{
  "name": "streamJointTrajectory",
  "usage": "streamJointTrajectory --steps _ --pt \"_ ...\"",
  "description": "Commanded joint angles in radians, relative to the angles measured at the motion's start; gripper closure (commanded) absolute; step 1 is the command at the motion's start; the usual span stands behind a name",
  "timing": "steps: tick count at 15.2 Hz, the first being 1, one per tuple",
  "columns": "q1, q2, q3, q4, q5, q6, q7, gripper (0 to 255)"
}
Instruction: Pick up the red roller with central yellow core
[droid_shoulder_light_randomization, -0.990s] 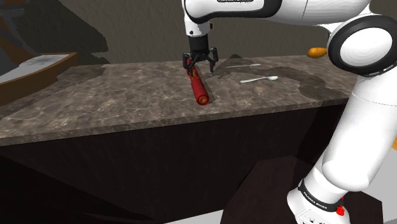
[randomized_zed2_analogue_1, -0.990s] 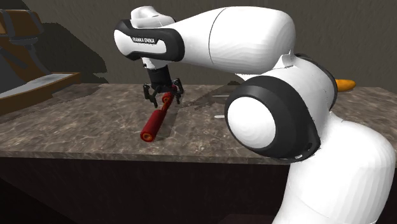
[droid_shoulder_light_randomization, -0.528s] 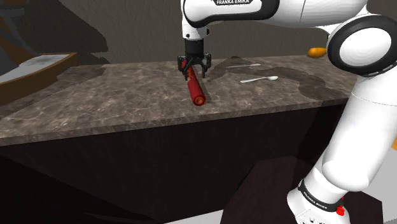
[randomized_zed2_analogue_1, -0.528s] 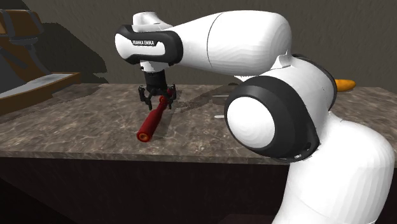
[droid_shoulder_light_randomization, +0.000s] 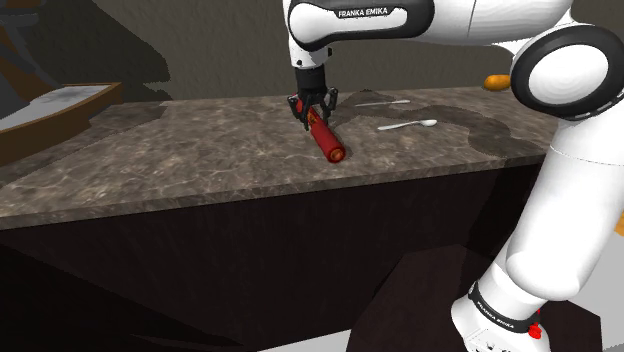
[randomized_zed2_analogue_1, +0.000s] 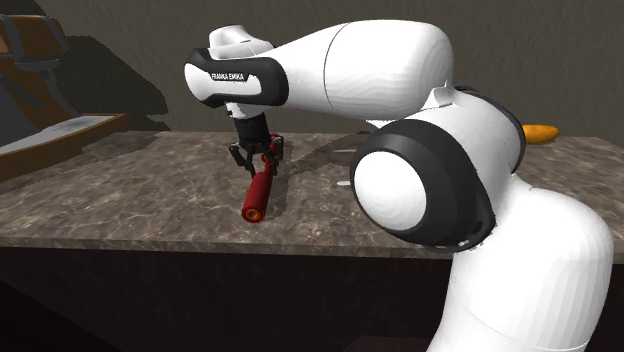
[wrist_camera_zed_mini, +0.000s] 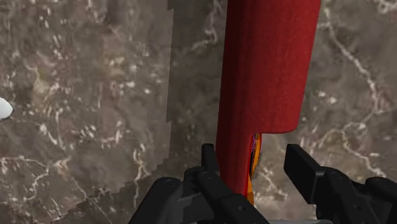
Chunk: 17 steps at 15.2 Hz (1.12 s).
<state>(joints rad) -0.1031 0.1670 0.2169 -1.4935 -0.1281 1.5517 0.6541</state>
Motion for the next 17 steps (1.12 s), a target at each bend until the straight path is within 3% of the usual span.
streamJointTrajectory --steps 1,17 --pt "-0.002 -0.014 -0.001 -0.021 0.000 -0.007 -0.001 255" --pt "0.015 0.052 0.003 0.264 -0.017 -0.227 -0.013 255"
